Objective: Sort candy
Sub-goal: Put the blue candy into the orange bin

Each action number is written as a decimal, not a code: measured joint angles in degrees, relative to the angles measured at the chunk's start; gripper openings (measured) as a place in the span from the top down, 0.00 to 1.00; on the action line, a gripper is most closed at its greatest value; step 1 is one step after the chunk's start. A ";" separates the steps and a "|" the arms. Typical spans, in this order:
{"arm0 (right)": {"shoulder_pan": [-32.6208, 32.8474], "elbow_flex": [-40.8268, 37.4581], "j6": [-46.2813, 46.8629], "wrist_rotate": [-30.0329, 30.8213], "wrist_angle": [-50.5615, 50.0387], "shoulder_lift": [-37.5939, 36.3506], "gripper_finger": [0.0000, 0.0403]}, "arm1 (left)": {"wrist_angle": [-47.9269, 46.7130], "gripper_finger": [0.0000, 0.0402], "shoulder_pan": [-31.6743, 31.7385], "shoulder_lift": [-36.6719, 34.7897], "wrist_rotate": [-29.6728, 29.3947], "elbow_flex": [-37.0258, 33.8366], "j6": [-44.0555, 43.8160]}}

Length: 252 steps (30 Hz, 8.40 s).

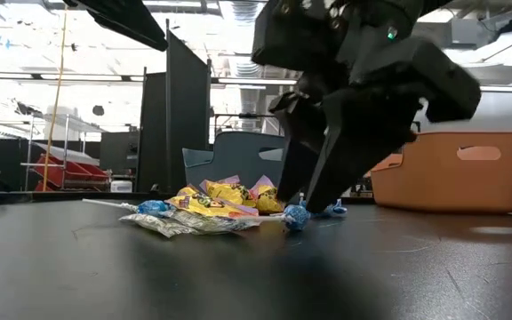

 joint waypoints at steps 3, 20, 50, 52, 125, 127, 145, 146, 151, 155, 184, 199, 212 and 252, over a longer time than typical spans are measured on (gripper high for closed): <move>-0.03 1.44 -0.30 0.40 0.00 2.75 0.34 | 0.04 0.50 0.00 0.00 0.02 0.00 -0.03; 0.02 4.15 -0.48 0.16 -3.45 5.26 0.80 | -0.33 0.50 0.02 0.00 0.19 0.02 -0.64; 2.82 12.47 -5.83 2.11 -12.10 -14.55 0.88 | -0.39 0.50 0.02 0.00 0.21 0.02 -0.77; 2.59 10.03 -6.27 2.10 -8.99 -18.36 0.88 | -0.39 0.50 0.02 0.00 0.21 0.02 -0.77; -4.88 -21.67 9.29 13.57 4.73 -23.58 0.42 | 0.35 0.50 0.37 0.02 0.19 0.02 -0.68; -6.01 -20.95 9.84 13.37 4.10 -20.55 0.44 | 0.56 0.50 0.37 0.02 0.19 0.02 -0.64; -14.53 -10.21 6.65 4.72 -2.92 -4.19 0.50 | 0.03 0.50 0.39 0.04 0.17 0.04 -0.38; -14.47 -10.02 6.67 4.59 -3.19 -3.83 0.52 | 0.02 0.50 0.39 0.04 0.19 0.04 -0.38; -12.75 -9.71 6.66 4.81 -3.59 -3.80 0.72 | -0.04 0.50 0.39 0.04 0.18 0.04 -0.40; -11.00 -9.79 6.87 5.50 -3.76 -4.37 0.90 | -0.11 0.50 0.39 0.04 0.19 0.04 -0.44; 1.50 -2.08 16.25 4.72 -16.15 -5.65 0.65 | 0.24 0.50 0.42 0.05 0.19 0.04 -0.97; 2.70 -2.10 17.97 1.64 -11.09 -1.99 0.43 | 0.62 0.50 0.42 0.04 0.19 0.04 -0.88; 3.12 -1.84 19.23 1.51 -8.27 0.35 0.64 | 0.72 0.50 0.42 0.04 0.19 0.04 -0.88; 9.26 -2.03 -5.14 -9.20 10.32 -30.45 0.88 | 0.91 0.50 0.42 0.04 0.21 0.04 -0.76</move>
